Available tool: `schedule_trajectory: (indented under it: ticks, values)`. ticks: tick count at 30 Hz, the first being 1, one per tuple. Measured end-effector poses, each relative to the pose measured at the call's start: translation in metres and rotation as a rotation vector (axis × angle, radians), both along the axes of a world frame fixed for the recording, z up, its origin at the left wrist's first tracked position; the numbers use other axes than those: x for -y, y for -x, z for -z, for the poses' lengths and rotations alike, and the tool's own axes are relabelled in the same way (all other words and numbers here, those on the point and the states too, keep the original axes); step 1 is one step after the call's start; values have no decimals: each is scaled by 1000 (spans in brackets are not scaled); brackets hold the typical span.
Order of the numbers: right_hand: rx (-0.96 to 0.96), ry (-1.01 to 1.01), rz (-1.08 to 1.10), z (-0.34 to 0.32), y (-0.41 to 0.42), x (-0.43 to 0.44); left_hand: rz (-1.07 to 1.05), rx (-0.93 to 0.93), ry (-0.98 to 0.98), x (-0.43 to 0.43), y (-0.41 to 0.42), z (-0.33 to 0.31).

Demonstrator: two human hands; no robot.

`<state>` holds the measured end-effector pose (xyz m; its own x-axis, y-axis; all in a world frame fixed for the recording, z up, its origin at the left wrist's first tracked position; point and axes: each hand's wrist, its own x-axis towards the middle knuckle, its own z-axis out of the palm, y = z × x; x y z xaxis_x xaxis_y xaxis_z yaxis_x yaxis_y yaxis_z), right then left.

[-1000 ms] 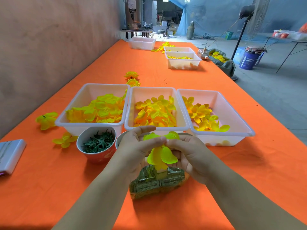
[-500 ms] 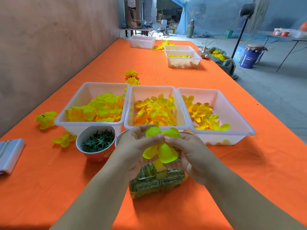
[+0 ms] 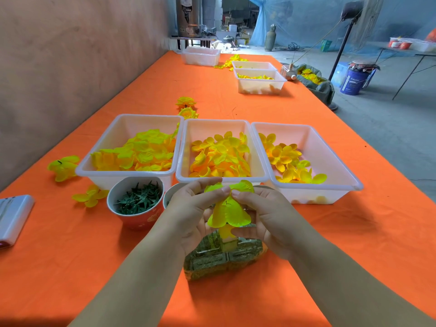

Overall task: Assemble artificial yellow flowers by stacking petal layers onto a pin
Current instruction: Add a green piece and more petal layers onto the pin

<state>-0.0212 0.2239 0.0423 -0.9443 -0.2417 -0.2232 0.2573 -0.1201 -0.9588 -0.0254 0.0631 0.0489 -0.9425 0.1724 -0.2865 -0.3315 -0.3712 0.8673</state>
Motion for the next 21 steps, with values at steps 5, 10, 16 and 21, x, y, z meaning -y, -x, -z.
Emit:
schedule_trajectory:
  ticks: [5, 10, 16, 21]
  values:
    - [-32, 122, -28, 4, -4, -3, 31, 14, -101, 5, -2, 8]
    - [-101, 174, -77, 8, -7, -7, 47, -26, -107, 5, -5, 15]
    - [-117, 189, -82, 13, -6, -9, 137, -60, -65, 10, -4, 12]
    - [-93, 180, -87, 14, -3, -10, 139, -99, 21, 9, -1, 12]
